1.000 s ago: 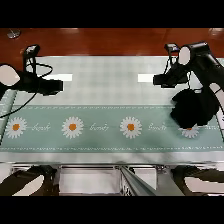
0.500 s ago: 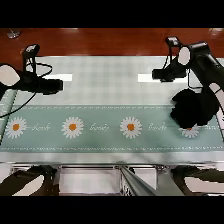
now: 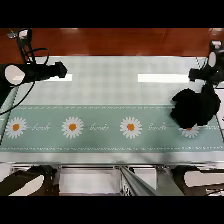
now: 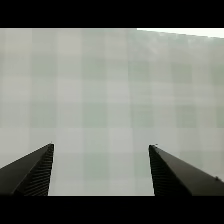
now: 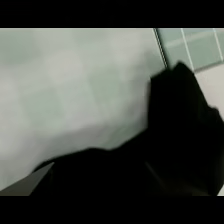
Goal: Fold the shirts.
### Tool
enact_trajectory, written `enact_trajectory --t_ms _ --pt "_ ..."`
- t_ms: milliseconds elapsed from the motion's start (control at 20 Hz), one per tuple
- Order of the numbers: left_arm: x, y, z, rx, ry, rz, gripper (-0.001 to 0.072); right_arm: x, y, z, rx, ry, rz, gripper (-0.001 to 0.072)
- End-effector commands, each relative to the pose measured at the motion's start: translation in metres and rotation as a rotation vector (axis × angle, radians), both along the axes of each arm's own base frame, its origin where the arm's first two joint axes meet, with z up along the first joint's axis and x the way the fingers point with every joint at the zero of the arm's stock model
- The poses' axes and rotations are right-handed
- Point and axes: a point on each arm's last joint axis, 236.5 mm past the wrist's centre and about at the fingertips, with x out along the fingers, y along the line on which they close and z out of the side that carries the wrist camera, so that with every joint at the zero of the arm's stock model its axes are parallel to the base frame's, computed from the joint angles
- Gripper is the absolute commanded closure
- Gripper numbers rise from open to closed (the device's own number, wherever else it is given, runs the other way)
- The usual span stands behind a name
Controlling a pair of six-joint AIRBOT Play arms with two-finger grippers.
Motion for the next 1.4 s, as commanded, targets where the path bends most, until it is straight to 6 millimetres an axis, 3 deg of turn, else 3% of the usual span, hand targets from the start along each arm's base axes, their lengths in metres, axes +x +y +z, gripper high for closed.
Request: enact_trajectory --t_ms 0,100,150,250,300,350,400,500,550,600,700,800,950,1050,1150,1250,1350 --pt "-0.002 -0.009 -0.025 0.005 0.069 -0.019 0.0005 -0.083 0.001 -0.046 0.231 0.290 -0.070 0.0082" --pt "-0.004 -0.018 -0.033 0.008 0.091 -0.038 0.0005 -0.112 0.010 -0.066 0.262 0.392 -0.061 0.0087" --pt "-0.006 -0.022 -0.033 0.005 0.095 -0.044 0.0005 -0.121 0.023 -0.075 0.307 0.419 -0.054 0.0147" --pt "-0.017 -0.023 -0.033 0.009 0.136 -0.056 0.0005 -0.115 0.049 -0.073 0.415 0.392 -0.001 0.0689" --pt "-0.025 -0.018 -0.030 0.021 0.174 -0.064 0.0005 -0.099 0.057 -0.056 0.442 0.313 0.021 0.0689" --pt "-0.033 -0.011 -0.022 0.046 0.197 -0.086 0.0005 -0.078 0.063 -0.028 0.454 0.189 0.050 0.0690" --pt "-0.039 -0.002 -0.007 0.073 0.191 -0.109 0.0005 -0.055 0.066 0.013 0.446 0.038 0.077 0.0690" --pt "-0.047 0.019 0.037 0.092 0.108 -0.094 0.0006 -0.022 0.077 0.130 0.420 -0.311 0.153 0.0690" --pt "-0.056 0.028 0.059 0.089 0.059 -0.071 0.0006 -0.021 0.087 0.189 0.407 -0.467 0.195 0.0690" --pt "-0.069 0.033 0.077 0.089 0.022 -0.060 0.0006 -0.031 0.098 0.237 0.400 -0.586 0.233 0.0690" --pt "-0.108 0.024 0.100 0.044 -0.041 -0.079 0.0006 -0.066 0.130 0.306 0.400 -0.760 0.327 0.0690" --pt "-0.144 0.002 0.104 -0.045 -0.083 -0.122 0.0006 -0.098 0.170 0.352 0.386 -0.874 0.456 0.0691" --pt "-0.186 -0.019 0.087 -0.142 -0.091 -0.169 0.0006 -0.141 0.228 0.416 0.414 -1.011 0.656 0.0691" --pt "-0.202 -0.032 0.075 -0.206 -0.073 -0.193 0.0006 -0.165 0.265 0.443 0.467 -1.054 0.786 0.0691" --pt "-0.209 -0.041 0.065 -0.258 -0.044 -0.207 0.0006 -0.176 0.300 0.446 0.526 -1.048 0.894 0.0691" --pt "-0.208 -0.043 0.062 -0.269 -0.030 -0.207 0.0006 -0.173 0.341 0.418 0.586 -0.926 0.980 0.0691" --pt "-0.206 -0.043 0.060 -0.265 -0.024 -0.207 0.0006 -0.165 0.397 0.365 0.638 -0.749 1.059 0.0691"
